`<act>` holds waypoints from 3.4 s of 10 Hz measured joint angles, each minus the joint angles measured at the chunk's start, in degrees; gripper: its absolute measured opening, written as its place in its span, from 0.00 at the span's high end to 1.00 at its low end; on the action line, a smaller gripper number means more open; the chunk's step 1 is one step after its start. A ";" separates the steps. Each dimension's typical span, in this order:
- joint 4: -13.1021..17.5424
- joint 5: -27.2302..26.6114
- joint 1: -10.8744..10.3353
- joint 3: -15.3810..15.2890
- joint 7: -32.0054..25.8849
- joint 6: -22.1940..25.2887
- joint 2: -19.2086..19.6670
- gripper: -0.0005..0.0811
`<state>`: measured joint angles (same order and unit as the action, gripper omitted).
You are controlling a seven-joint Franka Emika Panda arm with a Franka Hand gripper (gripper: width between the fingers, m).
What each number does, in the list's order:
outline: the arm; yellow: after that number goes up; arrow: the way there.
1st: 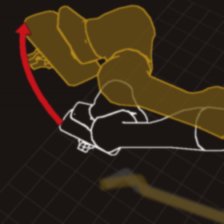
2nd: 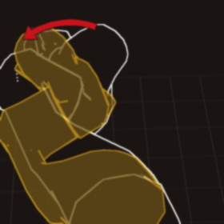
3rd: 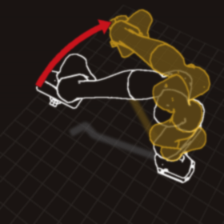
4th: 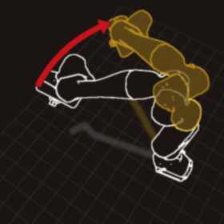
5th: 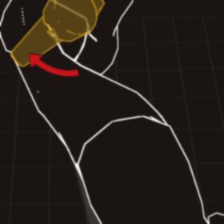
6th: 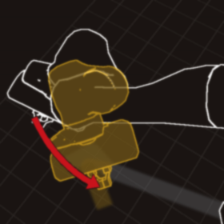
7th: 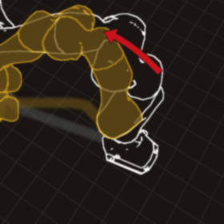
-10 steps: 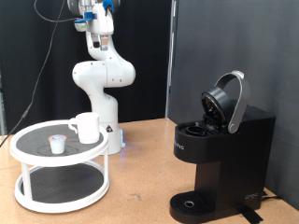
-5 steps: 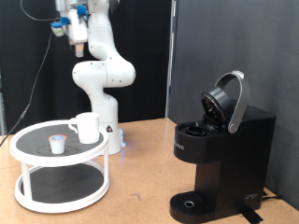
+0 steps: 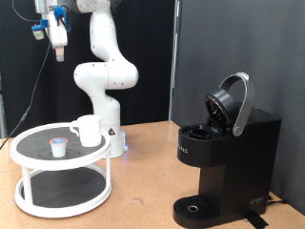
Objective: Make a cup of coffee with the keurig machine
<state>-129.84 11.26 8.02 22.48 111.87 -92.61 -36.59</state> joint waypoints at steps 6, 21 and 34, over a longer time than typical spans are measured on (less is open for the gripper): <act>-6.26 -0.08 0.02 0.21 2.25 -9.54 2.34 0.09; -21.29 5.38 3.88 0.70 2.79 -41.25 14.34 0.09; -25.60 6.17 4.65 0.70 4.50 -49.95 18.88 0.51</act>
<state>-155.44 17.43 12.67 23.18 116.36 -142.56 -17.72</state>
